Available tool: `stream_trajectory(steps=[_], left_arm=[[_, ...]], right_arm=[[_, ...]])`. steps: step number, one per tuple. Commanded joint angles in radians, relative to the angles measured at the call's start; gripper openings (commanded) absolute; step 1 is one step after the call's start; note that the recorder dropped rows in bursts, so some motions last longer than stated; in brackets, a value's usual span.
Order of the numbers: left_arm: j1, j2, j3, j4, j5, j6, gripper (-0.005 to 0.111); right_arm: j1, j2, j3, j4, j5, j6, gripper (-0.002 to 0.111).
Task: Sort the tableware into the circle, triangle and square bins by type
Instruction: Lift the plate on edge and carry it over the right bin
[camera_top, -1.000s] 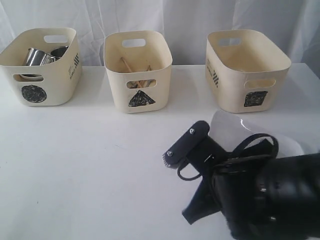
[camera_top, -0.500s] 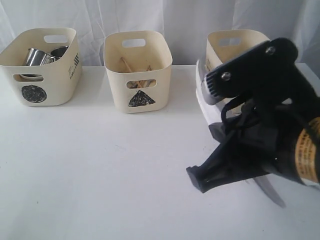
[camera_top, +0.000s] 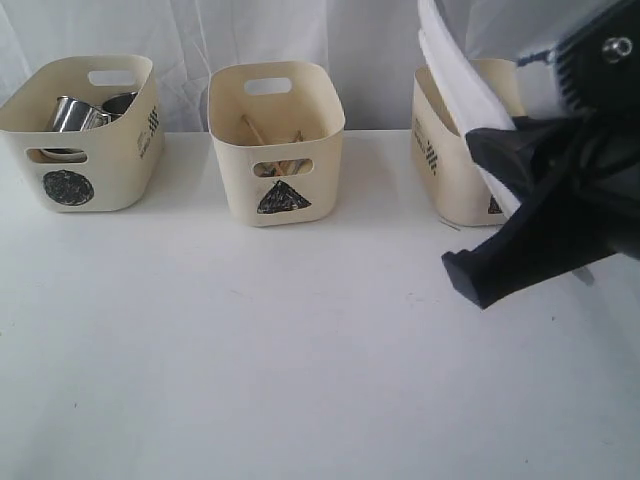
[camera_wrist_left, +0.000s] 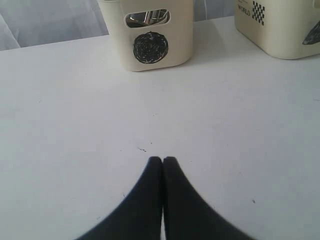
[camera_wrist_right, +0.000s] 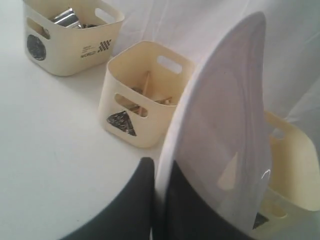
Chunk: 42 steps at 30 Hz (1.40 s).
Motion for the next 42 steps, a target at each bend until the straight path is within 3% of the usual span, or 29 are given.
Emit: stream_trajectory(steps=[1,5,9,14,19,42], left_arm=[[0.001,-0.005,0.003,-0.006,0.002,-0.003,0.000],[0.001,-0.005,0.003,-0.006,0.002,-0.003,0.000],[0.001,-0.005,0.003,-0.006,0.002,-0.003,0.000],[0.001,-0.005,0.003,-0.006,0.002,-0.003,0.000],[0.001,-0.005,0.003,-0.006,0.002,-0.003,0.000],[0.001,-0.005,0.003,-0.006,0.002,-0.003,0.000]], right_arm=[[-0.094,-0.006,-0.029,-0.137,-0.027,-0.006,0.000],[-0.195,0.028,-0.072,-0.219,-0.124,0.046,0.000],[-0.365,0.145,-0.172,-0.264,-0.293,0.093,0.000],[-0.621,0.379,-0.341,-0.262,-0.557,0.101,0.000],[-0.795,0.611,-0.493,-0.249,-0.780,0.166,0.000],[-0.869,0.873,-0.649,-0.257,-0.812,0.107,0.000]])
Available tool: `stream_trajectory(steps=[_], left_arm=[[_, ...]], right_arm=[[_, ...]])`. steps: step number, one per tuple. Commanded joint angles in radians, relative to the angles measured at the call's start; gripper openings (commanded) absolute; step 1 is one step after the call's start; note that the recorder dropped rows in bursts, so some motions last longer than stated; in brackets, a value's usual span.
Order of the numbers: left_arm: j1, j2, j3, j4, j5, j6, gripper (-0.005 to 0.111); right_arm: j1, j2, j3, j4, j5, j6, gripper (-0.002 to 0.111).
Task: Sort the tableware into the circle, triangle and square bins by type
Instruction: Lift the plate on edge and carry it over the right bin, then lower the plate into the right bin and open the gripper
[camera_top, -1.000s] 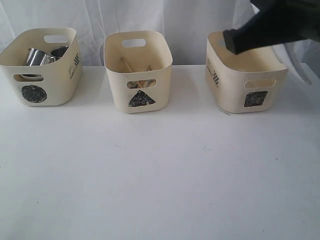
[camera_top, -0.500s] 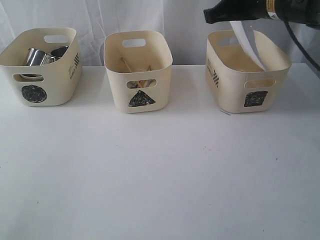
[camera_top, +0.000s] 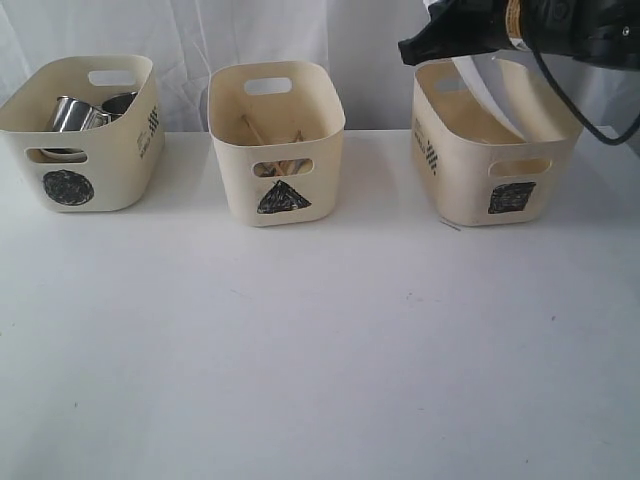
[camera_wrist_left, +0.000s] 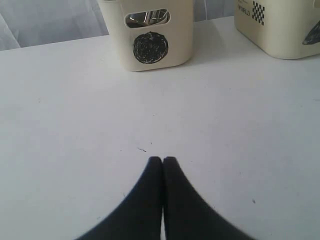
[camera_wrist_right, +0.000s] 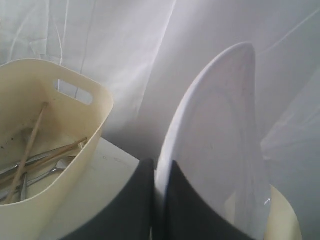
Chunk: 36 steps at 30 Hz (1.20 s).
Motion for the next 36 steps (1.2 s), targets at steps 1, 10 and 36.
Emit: stream_trajectory(steps=[1,10,36], left_arm=[[0.001,-0.005,0.003,-0.006,0.002,-0.003,0.000],[0.001,-0.005,0.003,-0.006,0.002,-0.003,0.000],[0.001,-0.005,0.003,-0.006,0.002,-0.003,0.000]], right_arm=[[-0.035,0.022,-0.038,-0.014,-0.039,-0.031,0.000],[-0.046,0.118,-0.105,-0.014,-0.091,-0.048,0.000],[-0.075,0.068,-0.060,-0.014,-0.078,0.022,0.022]])
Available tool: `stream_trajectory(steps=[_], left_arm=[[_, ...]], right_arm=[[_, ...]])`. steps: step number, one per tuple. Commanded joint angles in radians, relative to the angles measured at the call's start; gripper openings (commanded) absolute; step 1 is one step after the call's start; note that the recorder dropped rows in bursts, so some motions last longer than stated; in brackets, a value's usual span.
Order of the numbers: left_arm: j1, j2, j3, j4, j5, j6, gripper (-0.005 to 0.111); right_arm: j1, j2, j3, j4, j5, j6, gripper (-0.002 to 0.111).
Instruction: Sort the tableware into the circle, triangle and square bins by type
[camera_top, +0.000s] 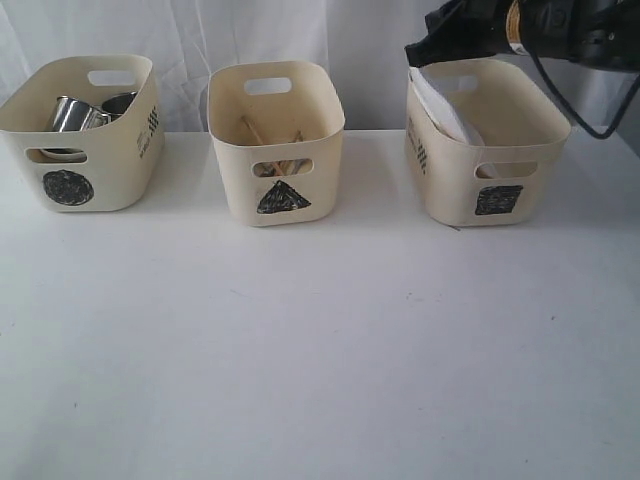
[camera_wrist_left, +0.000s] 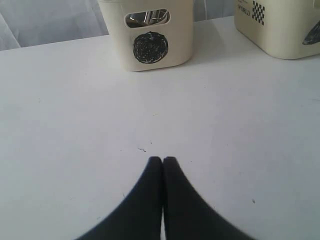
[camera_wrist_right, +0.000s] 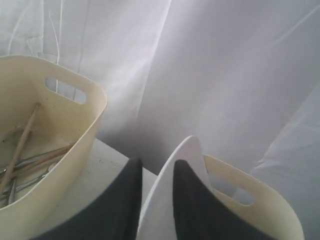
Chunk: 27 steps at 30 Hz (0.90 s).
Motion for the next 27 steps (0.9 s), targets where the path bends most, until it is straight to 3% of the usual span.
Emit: stream_trajectory(steps=[1,5,10,21,27], left_arm=[[0.001,-0.005,0.003,-0.006,0.002,-0.003,0.000],[0.001,-0.005,0.003,-0.006,0.002,-0.003,0.000],[0.001,-0.005,0.003,-0.006,0.002,-0.003,0.000],[0.001,-0.005,0.003,-0.006,0.002,-0.003,0.000],[0.001,-0.005,0.003,-0.006,0.002,-0.003,0.000]], right_arm=[[-0.012,-0.065,0.056,-0.008,0.032,0.006,0.022],[-0.012,-0.172,0.191,-0.008,0.030,0.020,0.020],[-0.012,-0.415,0.425,0.021,0.059,0.028,0.000],[-0.012,-1.105,0.914,0.043,0.066,0.167,0.000],[-0.010,-1.353,1.069,0.043,0.066,0.167,0.000]])
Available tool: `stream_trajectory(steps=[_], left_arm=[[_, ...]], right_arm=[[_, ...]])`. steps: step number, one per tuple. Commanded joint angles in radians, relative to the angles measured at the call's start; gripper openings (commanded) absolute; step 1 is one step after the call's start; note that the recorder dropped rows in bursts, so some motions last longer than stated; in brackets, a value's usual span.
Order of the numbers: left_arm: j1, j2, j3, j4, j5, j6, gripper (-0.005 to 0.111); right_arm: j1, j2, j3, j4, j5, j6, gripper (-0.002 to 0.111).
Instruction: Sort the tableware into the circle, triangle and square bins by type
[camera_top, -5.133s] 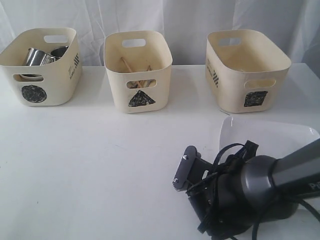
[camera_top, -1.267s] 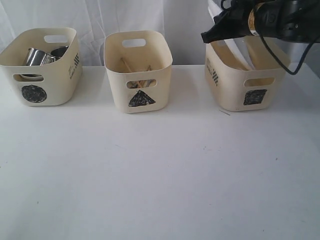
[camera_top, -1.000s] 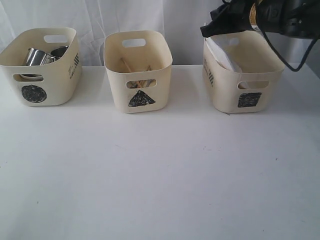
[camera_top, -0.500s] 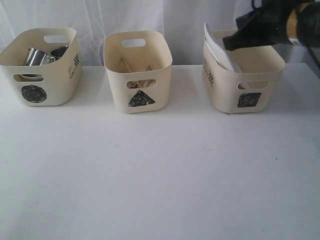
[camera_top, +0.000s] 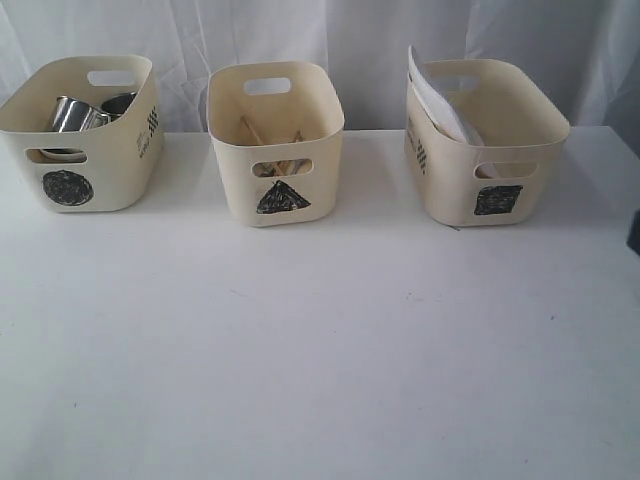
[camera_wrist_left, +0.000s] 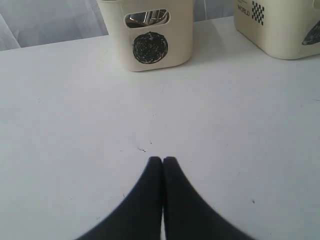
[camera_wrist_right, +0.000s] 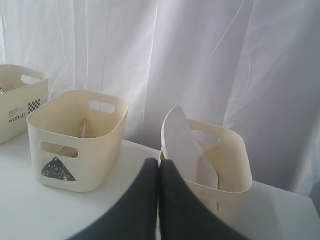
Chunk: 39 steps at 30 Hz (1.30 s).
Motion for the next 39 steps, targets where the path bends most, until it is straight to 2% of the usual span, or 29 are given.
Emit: stream_trajectory(steps=[1,12,20,25,28,30,35,39], left_arm=[[0.001,-0.005,0.003,-0.006,0.002,-0.003,0.000],[0.001,-0.005,0.003,-0.006,0.002,-0.003,0.000],[0.001,-0.005,0.003,-0.006,0.002,-0.003,0.000],[0.001,-0.005,0.003,-0.006,0.000,-0.003,0.000],[0.001,-0.005,0.003,-0.006,0.000,-0.003,0.000],[0.001,-0.005,0.003,-0.006,0.000,-0.003,0.000],[0.001,-0.005,0.003,-0.006,0.000,-0.003,0.000],[0.001,-0.005,0.003,-0.006,0.000,-0.003,0.000]], right_arm=[[-0.010,-0.160,0.099,0.006,0.007,0.014,0.000],[-0.010,-0.329,0.152,0.006,-0.002,0.014,0.000],[-0.010,-0.594,0.398,0.000,0.027,0.002,0.000],[-0.010,-0.600,0.462,-0.001,0.029,0.003,0.000],[-0.010,-0.600,0.462,-0.073,0.033,0.002,0.000],[-0.010,-0.600,0.462,-0.064,0.043,-0.060,0.000],[-0.010,-0.600,0.462,0.124,0.070,-0.252,0.000],[-0.010,-0.600,0.462,0.160,0.095,-0.287,0.000]])
